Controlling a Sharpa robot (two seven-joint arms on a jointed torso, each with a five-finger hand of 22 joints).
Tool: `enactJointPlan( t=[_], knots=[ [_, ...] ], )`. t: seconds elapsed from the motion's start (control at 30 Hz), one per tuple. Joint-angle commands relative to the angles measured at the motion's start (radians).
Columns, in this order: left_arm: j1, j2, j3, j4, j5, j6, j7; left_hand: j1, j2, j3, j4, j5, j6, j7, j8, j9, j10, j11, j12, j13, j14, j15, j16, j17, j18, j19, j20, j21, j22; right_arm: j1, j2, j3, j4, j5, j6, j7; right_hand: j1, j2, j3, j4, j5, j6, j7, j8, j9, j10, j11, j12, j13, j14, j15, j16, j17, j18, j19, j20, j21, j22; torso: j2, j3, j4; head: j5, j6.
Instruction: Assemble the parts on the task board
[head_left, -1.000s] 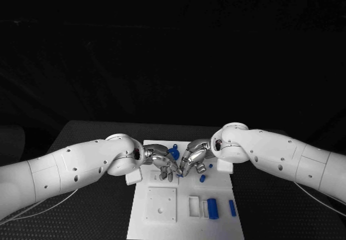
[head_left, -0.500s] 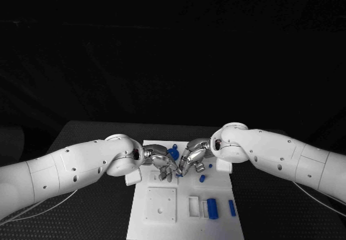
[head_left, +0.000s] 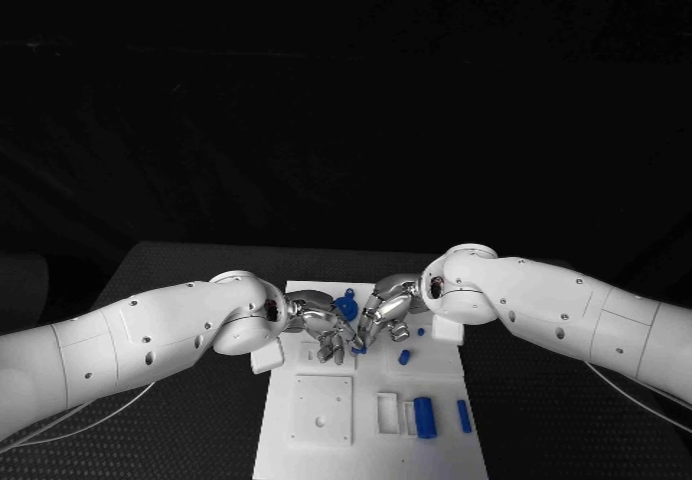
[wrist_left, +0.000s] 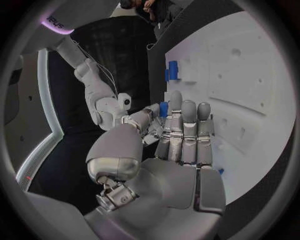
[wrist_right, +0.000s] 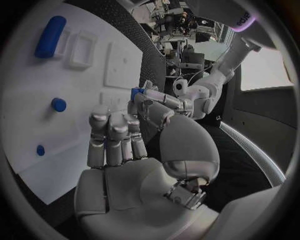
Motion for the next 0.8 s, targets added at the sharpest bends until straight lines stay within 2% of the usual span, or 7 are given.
enactJointPlan(
  t=[0.03,0.1,0.13,0.27,0.3,0.53,0.8],
  knots=[
    [0.003,0.004,0.004,0.014,0.043,-0.056,0.029,-0.001,0.007,0.009,-0.015,0.005,0.019,-0.012,0.006,0.0,0.002,-0.005,0.004,0.001,-0.005,-0.015,0.004,0.001,-0.007,-0.003,-0.071,0.005,0.022,-0.003,-0.005,-0.002,-0.002,0.012,-0.06,0.008,-0.015,-0.006,-0.002,0.005,0.001,0.007,0.013,-0.001,-0.001,-0.008,0.0,-0.005,0.001,-0.008,-0.002,-0.004,0.001,0.023,-0.007,-0.002,0.003,0.018,0.0,0.0,-0.0003,0.001,0.001],
    [0.003,0.001,0.003,0.015,0.041,-0.073,0.025,-0.002,0.006,0.01,-0.017,0.009,0.02,-0.012,0.006,0.0,0.003,-0.005,0.004,0.001,-0.004,-0.015,0.004,0.001,-0.007,-0.002,-0.071,0.006,0.022,-0.003,-0.011,-0.002,-0.002,0.016,-0.098,0.011,-0.021,-0.009,-0.007,0.006,0.014,0.002,0.013,-0.003,-0.002,-0.01,0.003,-0.008,0.0,-0.01,-0.001,-0.007,0.0,0.023,-0.009,-0.001,0.002,0.017,0.0,-0.0003,-0.0005,0.003,0.002],
    [0.003,0.0,0.002,0.016,0.035,-0.085,0.019,-0.003,0.006,0.01,-0.017,0.011,0.021,-0.012,0.006,0.001,0.004,-0.005,0.005,0.002,-0.004,-0.015,0.005,0.001,-0.007,-0.002,-0.071,0.006,0.022,-0.003,-0.014,-0.002,-0.003,0.016,-0.11,0.017,-0.058,-0.054,-0.033,0.008,0.043,-0.04,0.022,-0.026,-0.011,-0.027,0.014,-0.021,-0.004,-0.025,0.006,-0.016,-0.002,0.019,-0.02,0.003,-0.004,0.016,0.0,-0.0003,-0.0007,0.003,0.002],
    [0.003,-0.006,-0.001,0.018,0.013,-0.11,0.004,-0.008,-0.001,0.013,-0.028,0.075,0.04,-0.02,0.014,0.006,0.023,-0.012,0.013,0.006,0.005,-0.021,0.014,0.003,-0.007,0.005,-0.075,0.014,0.023,-0.003,-0.032,-0.002,-0.005,0.027,-0.214,0.044,-0.122,-0.096,-0.091,0.009,0.137,-0.112,0.052,-0.062,-0.024,-0.085,0.039,-0.063,-0.02,-0.082,0.032,-0.052,-0.011,0.019,-0.069,0.01,-0.036,0.008,0.0,0.0003,-0.0001,0.005,0.002],
    [0.003,-0.008,-0.004,0.02,0.006,-0.12,-0.002,-0.011,-0.001,0.013,-0.03,0.084,0.043,-0.021,0.015,0.007,0.026,-0.014,0.014,0.006,0.007,-0.023,0.016,0.003,-0.007,0.007,-0.077,0.016,0.023,-0.003,-0.038,-0.002,-0.006,0.03,-0.261,0.058,-0.134,-0.086,-0.134,0.002,0.161,-0.14,0.076,-0.074,-0.026,-0.126,0.06,-0.086,-0.031,-0.125,0.047,-0.08,-0.021,0.022,-0.116,0.016,-0.07,0.0,-0.001,0.0008,-0.0001,0.005,0.002],
    [0.003,-0.023,-0.013,0.048,-0.133,-0.205,-0.059,-0.017,-0.012,0.017,-0.034,0.152,0.066,-0.031,0.019,0.012,0.053,-0.025,0.02,0.01,0.024,-0.036,0.032,0.005,-0.004,0.017,-0.088,0.036,0.024,-0.003,-0.083,0.015,-0.037,0.06,-0.474,0.146,-0.121,-0.085,-0.221,0.01,0.218,-0.155,0.075,-0.071,-0.019,-0.136,0.061,-0.076,-0.052,-0.133,0.055,-0.083,-0.031,0.023,-0.126,0.031,-0.092,-0.005,-0.001,0.0011,-0.001,0.01,0.007],
    [0.002,-0.047,-0.017,0.087,-0.296,-0.316,-0.181,-0.017,-0.029,0.025,-0.036,0.207,0.094,-0.042,0.025,0.019,0.088,-0.041,0.031,0.017,0.055,-0.056,0.056,0.009,-0.001,0.04,-0.107,0.069,0.024,0.014,-0.142,0.024,-0.028,-0.037,-0.603,0.249,-0.109,-0.085,-0.222,0.013,0.265,-0.156,0.074,-0.068,-0.017,-0.133,0.06,-0.073,-0.07,-0.131,0.054,-0.087,-0.042,0.023,-0.119,0.03,-0.102,-0.009,-0.003,0.0027,-0.0022,0.015,0.005]
  ],
)
